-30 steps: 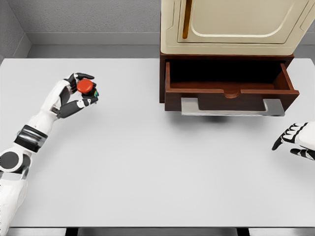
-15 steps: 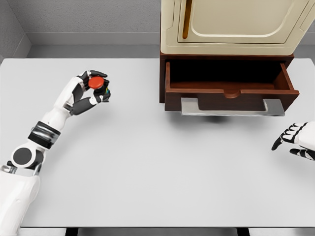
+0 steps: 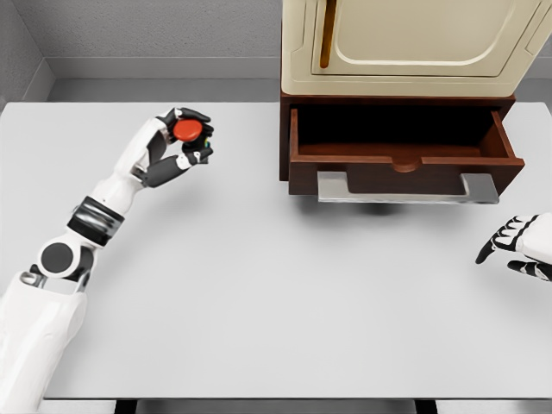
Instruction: Put the switch into the drawer with left arm, and close the drawer with right arm
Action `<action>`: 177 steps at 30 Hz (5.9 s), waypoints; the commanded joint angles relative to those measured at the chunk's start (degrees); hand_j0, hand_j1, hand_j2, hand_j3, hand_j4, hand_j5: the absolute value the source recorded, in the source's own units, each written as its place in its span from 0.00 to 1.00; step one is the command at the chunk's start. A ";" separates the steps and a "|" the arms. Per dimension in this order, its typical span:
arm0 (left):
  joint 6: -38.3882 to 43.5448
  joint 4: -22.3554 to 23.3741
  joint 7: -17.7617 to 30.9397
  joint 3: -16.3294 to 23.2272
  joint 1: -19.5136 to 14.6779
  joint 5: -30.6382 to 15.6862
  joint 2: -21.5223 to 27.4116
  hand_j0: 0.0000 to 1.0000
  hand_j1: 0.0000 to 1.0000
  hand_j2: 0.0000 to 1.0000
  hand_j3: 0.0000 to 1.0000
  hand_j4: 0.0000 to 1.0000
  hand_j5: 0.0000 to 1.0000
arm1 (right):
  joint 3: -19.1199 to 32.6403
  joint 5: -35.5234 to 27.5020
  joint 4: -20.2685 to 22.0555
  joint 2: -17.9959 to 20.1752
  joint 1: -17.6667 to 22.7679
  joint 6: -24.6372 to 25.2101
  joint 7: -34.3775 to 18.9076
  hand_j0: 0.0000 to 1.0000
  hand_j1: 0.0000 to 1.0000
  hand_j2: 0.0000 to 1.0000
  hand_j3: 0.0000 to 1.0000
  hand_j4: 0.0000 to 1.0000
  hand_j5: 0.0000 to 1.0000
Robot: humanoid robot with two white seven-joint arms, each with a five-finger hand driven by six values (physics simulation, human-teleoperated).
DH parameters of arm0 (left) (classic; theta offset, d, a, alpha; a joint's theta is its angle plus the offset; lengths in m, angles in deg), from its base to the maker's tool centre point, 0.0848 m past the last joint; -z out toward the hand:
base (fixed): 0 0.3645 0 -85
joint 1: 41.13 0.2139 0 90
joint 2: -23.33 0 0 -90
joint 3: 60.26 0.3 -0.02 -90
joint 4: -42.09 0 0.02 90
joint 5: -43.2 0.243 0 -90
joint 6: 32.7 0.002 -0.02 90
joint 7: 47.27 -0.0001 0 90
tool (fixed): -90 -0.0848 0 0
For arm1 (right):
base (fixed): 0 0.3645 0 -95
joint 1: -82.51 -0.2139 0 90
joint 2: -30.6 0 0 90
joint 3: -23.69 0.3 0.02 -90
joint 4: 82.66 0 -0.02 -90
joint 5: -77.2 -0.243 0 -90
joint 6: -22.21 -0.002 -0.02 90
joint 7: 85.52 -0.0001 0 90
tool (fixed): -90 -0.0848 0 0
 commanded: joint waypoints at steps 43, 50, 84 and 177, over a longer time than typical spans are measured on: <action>-0.52 1.19 0.02 4.74 -8.97 18.03 -16.67 0.51 0.51 0.51 0.51 0.51 0.51 | -0.14 0.69 -0.07 -0.17 -0.18 0.08 0.02 0.60 0.60 0.60 0.60 0.60 0.60; -0.52 0.84 0.02 6.67 -10.37 19.00 -16.67 0.51 0.51 0.51 0.51 0.51 0.51 | -0.14 0.60 0.01 -0.17 -0.26 0.08 0.11 0.60 0.60 0.60 0.60 0.60 0.60; -0.52 0.57 0.02 11.77 -15.12 25.06 -16.67 0.91 0.91 0.91 0.91 0.91 0.91 | -0.05 0.78 -0.25 -0.08 -0.70 0.08 0.02 0.60 0.60 0.60 0.60 0.60 0.60; -19.35 -4.08 11.00 -21.10 10.19 37.89 20.50 1.00 1.00 1.00 1.00 1.00 1.00 | -7.35 6.05 -10.71 -12.56 -15.47 0.08 0.19 0.65 0.65 0.65 0.65 0.65 0.65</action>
